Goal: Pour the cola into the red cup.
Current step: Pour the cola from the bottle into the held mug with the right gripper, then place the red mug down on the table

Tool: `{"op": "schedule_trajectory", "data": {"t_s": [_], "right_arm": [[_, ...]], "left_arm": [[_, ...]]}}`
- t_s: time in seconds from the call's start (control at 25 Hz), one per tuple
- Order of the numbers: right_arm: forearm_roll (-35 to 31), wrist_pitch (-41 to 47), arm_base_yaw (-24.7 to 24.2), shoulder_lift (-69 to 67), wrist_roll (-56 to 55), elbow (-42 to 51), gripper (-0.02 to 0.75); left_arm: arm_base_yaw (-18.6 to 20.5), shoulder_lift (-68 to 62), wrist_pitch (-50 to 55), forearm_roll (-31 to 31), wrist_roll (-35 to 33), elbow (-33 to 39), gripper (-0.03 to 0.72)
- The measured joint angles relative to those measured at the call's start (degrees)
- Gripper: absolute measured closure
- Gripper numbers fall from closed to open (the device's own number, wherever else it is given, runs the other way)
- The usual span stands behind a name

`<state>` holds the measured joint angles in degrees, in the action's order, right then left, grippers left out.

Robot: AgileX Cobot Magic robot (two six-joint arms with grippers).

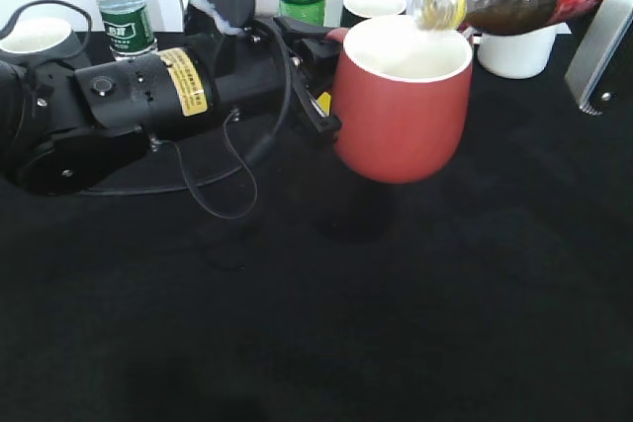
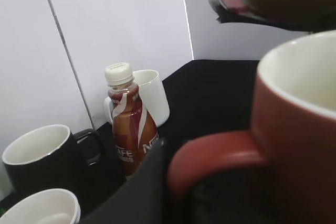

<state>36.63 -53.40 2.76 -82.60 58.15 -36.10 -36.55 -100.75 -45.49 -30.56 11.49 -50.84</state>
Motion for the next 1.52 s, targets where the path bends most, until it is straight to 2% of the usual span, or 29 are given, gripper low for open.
{"op": "schedule_trajectory", "data": {"t_s": [0.52,1.0,1.2,1.36,1.48,1.52], "right_arm": [[-3.7,-0.5,0.0,0.0,7.9,0.0,0.343],[-4.0,-2.1,0.0,0.0,6.3,0.0,0.343],[4.4,-2.6,0.0,0.1,-24.4,-0.1,0.343],[4.8,-2.5,0.0,0.1,-58.1,-0.1,0.344],[4.9,3.6,0.0,0.1,-83.6,-0.1,0.344],[4.9,5.4,0.0,0.1,-87.0,-0.1,0.344]], "left_arm": [[0.0,0.0,1.1,-2.4,0.0,0.0,0.648],[0.0,-0.1,1.4,-1.6,-0.1,0.0,0.648],[0.1,-0.1,-2.0,1.7,-0.3,0.0,0.648],[0.2,0.0,-2.6,1.8,-0.3,0.0,0.648],[3.6,1.5,-3.0,2.0,-0.3,1.7,0.648],[5.6,2.6,-3.1,2.1,-0.3,3.3,0.648]]}}
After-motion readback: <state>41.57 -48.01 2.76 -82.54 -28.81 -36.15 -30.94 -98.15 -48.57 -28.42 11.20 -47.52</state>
